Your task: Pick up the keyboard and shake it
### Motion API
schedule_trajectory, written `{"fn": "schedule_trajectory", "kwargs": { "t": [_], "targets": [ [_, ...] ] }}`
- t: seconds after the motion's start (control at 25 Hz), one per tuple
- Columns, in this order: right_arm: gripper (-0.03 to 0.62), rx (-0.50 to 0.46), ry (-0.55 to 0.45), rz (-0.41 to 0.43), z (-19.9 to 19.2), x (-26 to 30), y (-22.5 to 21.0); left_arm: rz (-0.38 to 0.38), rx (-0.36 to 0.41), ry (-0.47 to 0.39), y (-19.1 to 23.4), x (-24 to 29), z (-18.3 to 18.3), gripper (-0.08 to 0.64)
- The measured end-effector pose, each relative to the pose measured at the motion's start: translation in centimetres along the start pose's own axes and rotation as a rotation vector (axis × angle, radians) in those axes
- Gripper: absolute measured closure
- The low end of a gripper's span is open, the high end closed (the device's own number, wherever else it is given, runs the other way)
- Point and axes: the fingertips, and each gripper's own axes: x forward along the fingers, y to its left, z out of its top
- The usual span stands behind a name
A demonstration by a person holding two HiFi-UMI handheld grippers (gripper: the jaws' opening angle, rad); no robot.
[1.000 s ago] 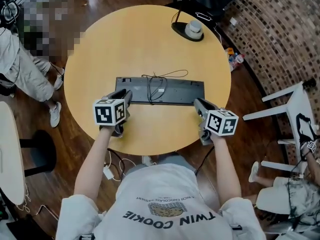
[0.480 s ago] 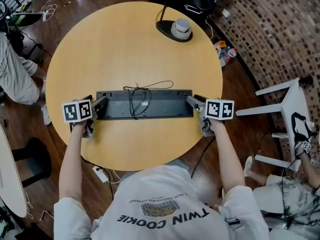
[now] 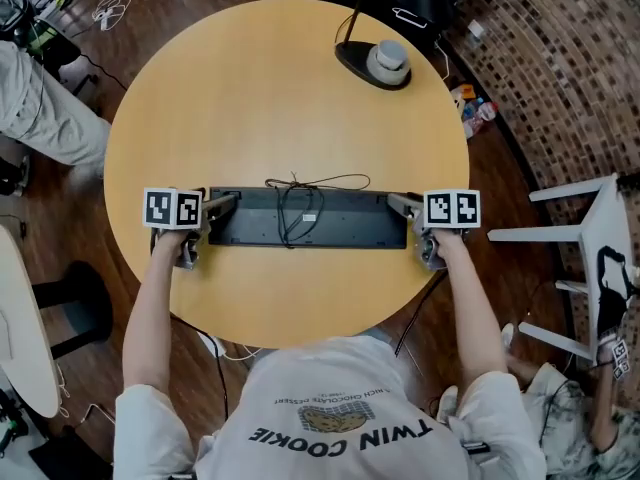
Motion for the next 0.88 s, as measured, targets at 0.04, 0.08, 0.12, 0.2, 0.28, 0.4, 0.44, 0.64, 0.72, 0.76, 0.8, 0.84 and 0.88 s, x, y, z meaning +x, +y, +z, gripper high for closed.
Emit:
{"fn": "schedule_trajectory", "kwargs": {
  "t": [0.04, 0.08, 0.12, 0.2, 0.28, 0.4, 0.44, 0.64, 0.72, 0.76, 0.8, 0.84, 0.88],
  "targets": [
    [0.353, 0.003, 0.004, -0.013, 0.0, -0.3, -0.2, -0.003, 0.000, 0.008, -0.4, 0.4, 0.1, 0.174],
    [0.354, 0.008, 0.006, -0.025, 0.0, -0.4, -0.4, -0.003, 0.000, 0.019, -0.8, 0.7, 0.2, 0.170],
    [0.354, 0.016, 0.008, -0.033, 0.0, -0.4, -0.3, -0.001, -0.001, 0.032, -0.9, 0.8, 0.2, 0.171],
    [0.354, 0.033, 0.015, -0.039, -0.1, 0.1, 0.0, -0.005, -0.015, 0.056, -1.1, 0.6, -0.1, 0.179],
    [0.354, 0.034, 0.023, -0.037, 0.0, 0.3, 0.2, -0.015, -0.038, 0.070, -1.3, 0.5, -0.2, 0.237],
    [0.354, 0.022, 0.015, -0.040, 0.1, 0.3, 0.0, -0.010, -0.038, 0.070, -1.4, 0.7, -0.1, 0.238],
    [0.354, 0.018, 0.007, -0.042, 0.0, 0.3, -0.1, -0.005, -0.033, 0.068, -1.4, 0.7, -0.2, 0.238],
    [0.365, 0.001, -0.044, -0.042, -0.1, 0.1, 0.0, 0.017, -0.007, 0.031, -1.6, 0.1, -0.1, 0.246],
    [0.367, -0.013, -0.078, -0.050, 0.1, -0.2, 0.1, 0.026, 0.002, 0.001, -1.8, -0.4, 0.0, 0.252],
    [0.367, -0.024, -0.097, -0.055, 0.2, -0.5, 0.3, 0.031, 0.008, -0.017, -1.9, -0.7, 0.0, 0.253],
    [0.367, -0.038, -0.115, -0.059, 0.3, -0.8, 0.5, 0.036, 0.014, -0.035, -2.0, -1.0, 0.0, 0.255],
    [0.367, -0.053, -0.133, -0.063, 0.3, -1.1, 0.7, 0.041, 0.022, -0.056, -2.1, -1.4, 0.0, 0.258],
    [0.367, -0.067, -0.150, -0.065, 0.2, -1.4, 1.0, 0.045, 0.031, -0.078, -2.2, -1.8, 0.0, 0.262]
  ]
}}
